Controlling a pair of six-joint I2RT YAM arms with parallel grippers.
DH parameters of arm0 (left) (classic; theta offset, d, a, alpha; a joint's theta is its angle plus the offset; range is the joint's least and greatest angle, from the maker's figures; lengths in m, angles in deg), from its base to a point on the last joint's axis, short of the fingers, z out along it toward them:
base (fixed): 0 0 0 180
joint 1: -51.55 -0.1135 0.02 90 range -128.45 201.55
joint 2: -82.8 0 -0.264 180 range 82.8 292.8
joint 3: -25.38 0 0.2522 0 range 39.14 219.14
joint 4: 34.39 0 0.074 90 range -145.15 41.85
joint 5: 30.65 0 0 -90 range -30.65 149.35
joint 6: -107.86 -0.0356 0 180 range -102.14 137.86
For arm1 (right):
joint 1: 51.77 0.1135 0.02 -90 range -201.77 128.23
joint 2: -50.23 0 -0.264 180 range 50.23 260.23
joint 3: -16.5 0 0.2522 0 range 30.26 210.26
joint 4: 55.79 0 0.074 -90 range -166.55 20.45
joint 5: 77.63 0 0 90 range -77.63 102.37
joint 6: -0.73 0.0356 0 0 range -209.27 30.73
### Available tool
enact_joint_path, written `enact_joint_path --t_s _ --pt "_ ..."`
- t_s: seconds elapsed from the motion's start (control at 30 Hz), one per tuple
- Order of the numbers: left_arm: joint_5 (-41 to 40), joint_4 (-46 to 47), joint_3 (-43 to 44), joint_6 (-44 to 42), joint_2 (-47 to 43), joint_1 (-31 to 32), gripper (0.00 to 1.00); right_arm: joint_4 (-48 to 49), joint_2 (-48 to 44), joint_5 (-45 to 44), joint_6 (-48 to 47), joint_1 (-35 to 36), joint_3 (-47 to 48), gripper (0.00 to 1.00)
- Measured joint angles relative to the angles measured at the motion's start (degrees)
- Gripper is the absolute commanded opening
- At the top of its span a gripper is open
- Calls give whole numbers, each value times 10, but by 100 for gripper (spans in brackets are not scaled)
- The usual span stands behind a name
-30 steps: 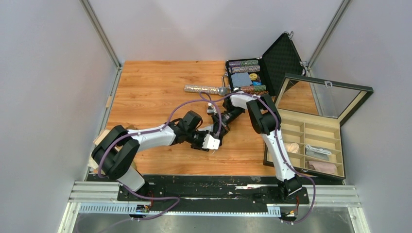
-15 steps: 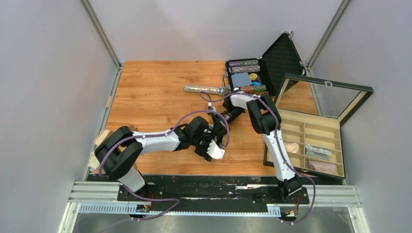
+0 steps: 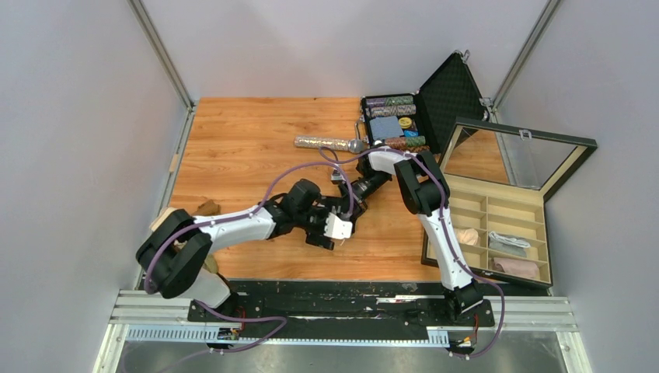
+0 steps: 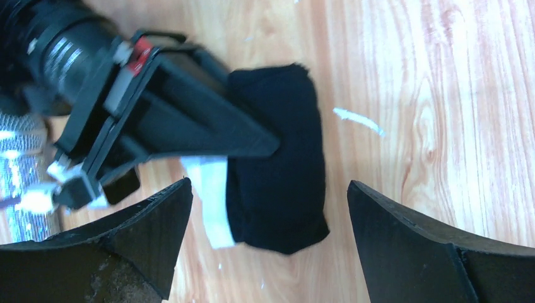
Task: Roll the underwear
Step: Roll the underwear to the center of the board.
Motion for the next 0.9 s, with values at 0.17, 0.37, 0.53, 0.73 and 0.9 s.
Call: enact_joint_path --t_s 0.17,0.37,0.53,0.73,0.9 --pt "32 -43 12 24 -31 -26 87 -7 4 -2 0 0 8 3" --pt "49 -76 25 17 -8 -24 69 -8 4 -2 -1 0 9 3" --pt "47 -97 45 1 25 -24 60 -8 4 -2 -1 0 9 3" --pt "34 -115 77 0 60 -23 58 -8 4 -2 -1 0 9 3" --pt "31 -133 86 -23 67 -17 58 -13 7 -4 -3 0 13 3"
